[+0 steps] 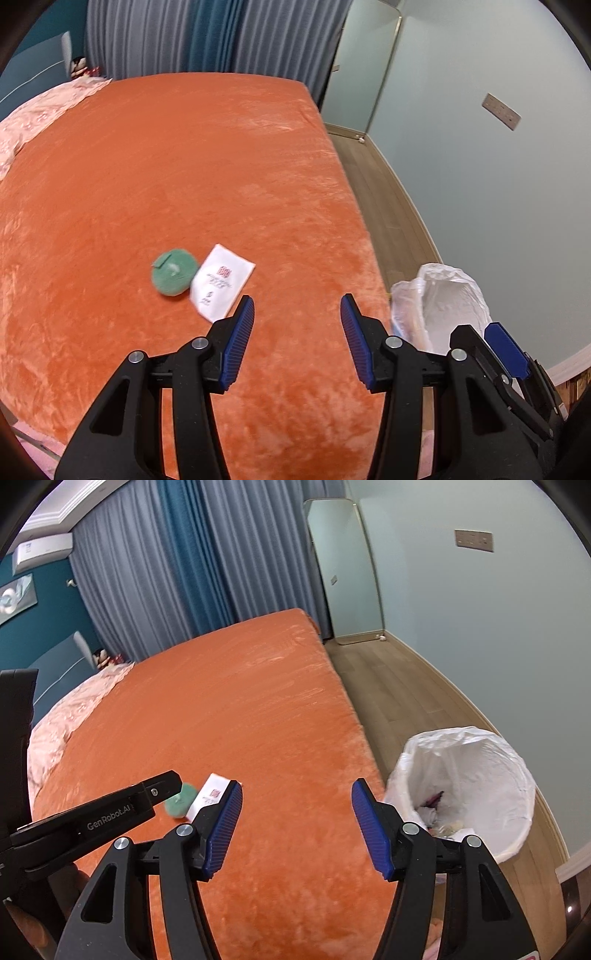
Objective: Collect trash
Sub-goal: 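Move both open tools back over the green sponge and white packet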
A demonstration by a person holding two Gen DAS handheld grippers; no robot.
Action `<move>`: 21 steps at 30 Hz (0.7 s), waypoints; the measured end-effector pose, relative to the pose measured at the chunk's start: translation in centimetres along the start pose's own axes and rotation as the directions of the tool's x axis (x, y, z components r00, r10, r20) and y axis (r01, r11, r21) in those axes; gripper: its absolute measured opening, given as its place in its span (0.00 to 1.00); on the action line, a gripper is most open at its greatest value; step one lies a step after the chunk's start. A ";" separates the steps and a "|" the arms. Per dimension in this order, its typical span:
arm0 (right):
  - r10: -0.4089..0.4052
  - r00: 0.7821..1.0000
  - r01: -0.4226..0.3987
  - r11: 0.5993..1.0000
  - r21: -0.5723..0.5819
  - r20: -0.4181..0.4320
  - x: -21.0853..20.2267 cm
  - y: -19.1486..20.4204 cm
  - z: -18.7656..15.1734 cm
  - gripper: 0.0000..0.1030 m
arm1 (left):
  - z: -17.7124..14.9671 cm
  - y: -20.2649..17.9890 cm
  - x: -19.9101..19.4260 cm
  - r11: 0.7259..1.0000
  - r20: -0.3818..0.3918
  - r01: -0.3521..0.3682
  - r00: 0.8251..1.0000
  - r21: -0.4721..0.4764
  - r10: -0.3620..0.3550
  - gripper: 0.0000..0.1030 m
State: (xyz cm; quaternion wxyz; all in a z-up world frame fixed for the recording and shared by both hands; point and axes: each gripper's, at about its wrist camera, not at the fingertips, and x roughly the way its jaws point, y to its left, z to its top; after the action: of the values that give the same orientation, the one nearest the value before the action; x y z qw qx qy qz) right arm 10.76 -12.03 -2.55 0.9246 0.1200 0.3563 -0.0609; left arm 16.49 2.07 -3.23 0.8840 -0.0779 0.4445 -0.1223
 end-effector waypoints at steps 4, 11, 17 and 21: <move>0.022 0.999 -0.023 0.999 -0.041 -0.026 1.0 2.4 -0.5 0.60 | -0.3 2.8 0.0 0.999 -0.008 -0.025 1.000 -0.040 0.024 0.45; 0.053 0.996 -0.059 0.995 -0.082 -0.073 3.1 5.5 -1.4 0.63 | -0.8 7.3 0.5 0.993 -0.027 -0.068 0.998 -0.101 0.065 0.45; 0.072 0.989 -0.086 0.991 -0.103 -0.127 5.9 7.5 -2.0 0.63 | -1.0 10.6 1.7 0.983 -0.041 -0.113 0.993 -0.146 0.108 0.58; 0.083 0.982 -0.102 0.989 -0.104 -0.171 8.7 8.5 -2.4 0.63 | -0.8 12.9 3.5 0.977 -0.073 -0.147 0.988 -0.157 0.137 0.58</move>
State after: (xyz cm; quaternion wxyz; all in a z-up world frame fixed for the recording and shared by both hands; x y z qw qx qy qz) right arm 17.30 -3.41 -8.59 0.8988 0.0889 0.4291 0.0124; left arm 19.77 13.36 -9.54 0.8671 -0.1134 0.4844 -0.0245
